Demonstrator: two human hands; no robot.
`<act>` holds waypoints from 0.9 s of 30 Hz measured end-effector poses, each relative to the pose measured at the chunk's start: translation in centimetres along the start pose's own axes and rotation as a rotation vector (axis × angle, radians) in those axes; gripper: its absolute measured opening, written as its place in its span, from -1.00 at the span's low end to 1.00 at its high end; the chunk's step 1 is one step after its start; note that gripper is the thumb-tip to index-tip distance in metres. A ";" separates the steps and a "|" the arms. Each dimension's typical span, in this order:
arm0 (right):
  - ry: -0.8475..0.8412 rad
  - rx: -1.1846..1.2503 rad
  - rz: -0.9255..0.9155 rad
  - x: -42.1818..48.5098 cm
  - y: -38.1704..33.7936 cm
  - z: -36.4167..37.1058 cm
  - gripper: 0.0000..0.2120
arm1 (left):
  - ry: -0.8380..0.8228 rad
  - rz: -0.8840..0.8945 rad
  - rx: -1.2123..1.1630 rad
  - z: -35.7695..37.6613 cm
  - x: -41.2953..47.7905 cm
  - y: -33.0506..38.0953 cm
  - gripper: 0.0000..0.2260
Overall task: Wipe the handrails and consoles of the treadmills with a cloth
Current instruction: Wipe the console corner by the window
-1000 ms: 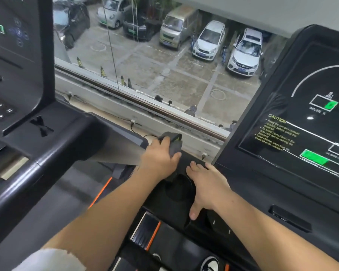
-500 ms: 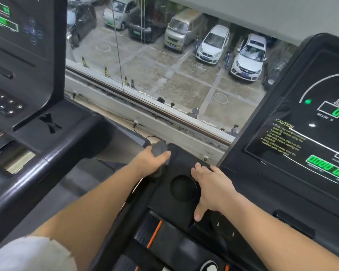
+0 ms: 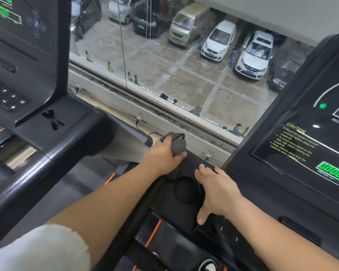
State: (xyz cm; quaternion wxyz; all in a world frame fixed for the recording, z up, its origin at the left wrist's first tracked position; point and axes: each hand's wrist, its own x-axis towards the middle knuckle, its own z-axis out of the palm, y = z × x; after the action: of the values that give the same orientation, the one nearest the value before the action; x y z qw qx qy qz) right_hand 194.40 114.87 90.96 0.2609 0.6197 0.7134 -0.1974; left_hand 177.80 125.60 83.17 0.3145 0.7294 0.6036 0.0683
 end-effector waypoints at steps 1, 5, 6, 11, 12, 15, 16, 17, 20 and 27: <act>-0.002 0.009 0.003 0.0 0.1 0.1 0.44 | -0.025 -0.038 -0.025 0.0 1.4 0.7 -0.22; 0.017 -0.001 -0.011 0.1 0.4 0.4 0.41 | 0.185 0.113 0.223 2.1 -1.8 1.5 -0.34; 0.025 -0.010 -0.021 0.2 0.5 0.5 0.39 | 0.220 0.232 0.296 3.1 -4.1 1.2 -0.37; 0.057 -0.015 -0.031 0.7 0.6 0.6 0.32 | 0.166 0.571 0.316 4.4 -6.0 -0.3 -0.41; 0.059 -0.010 -0.029 0.6 0.5 0.6 0.31 | 0.129 0.600 0.297 3.9 -4.6 -0.1 -0.44; 0.076 0.005 -0.018 0.5 0.4 0.3 0.32 | -0.026 0.644 0.341 1.8 0.6 1.9 -0.46; 0.068 0.007 -0.011 0.5 0.4 0.3 0.35 | -0.076 0.608 0.362 1.3 1.8 3.1 -0.47; 0.055 0.002 -0.008 0.4 0.4 0.1 0.37 | -0.117 0.543 0.373 1.1 2.6 4.4 -0.49; 0.033 0.007 0.000 0.1 0.3 -0.3 0.31 | -0.176 0.299 0.318 1.4 4.0 7.1 -0.52; 0.011 0.036 0.019 -0.5 0.3 -0.1 0.39 | 0.215 0.233 0.160 2.6 -0.9 3.1 -0.41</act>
State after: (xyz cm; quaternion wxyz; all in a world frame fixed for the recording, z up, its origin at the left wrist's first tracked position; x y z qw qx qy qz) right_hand 194.72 114.56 91.34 0.2477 0.6322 0.7052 -0.2041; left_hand 181.39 123.50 83.00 0.1791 0.8056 0.5487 0.1335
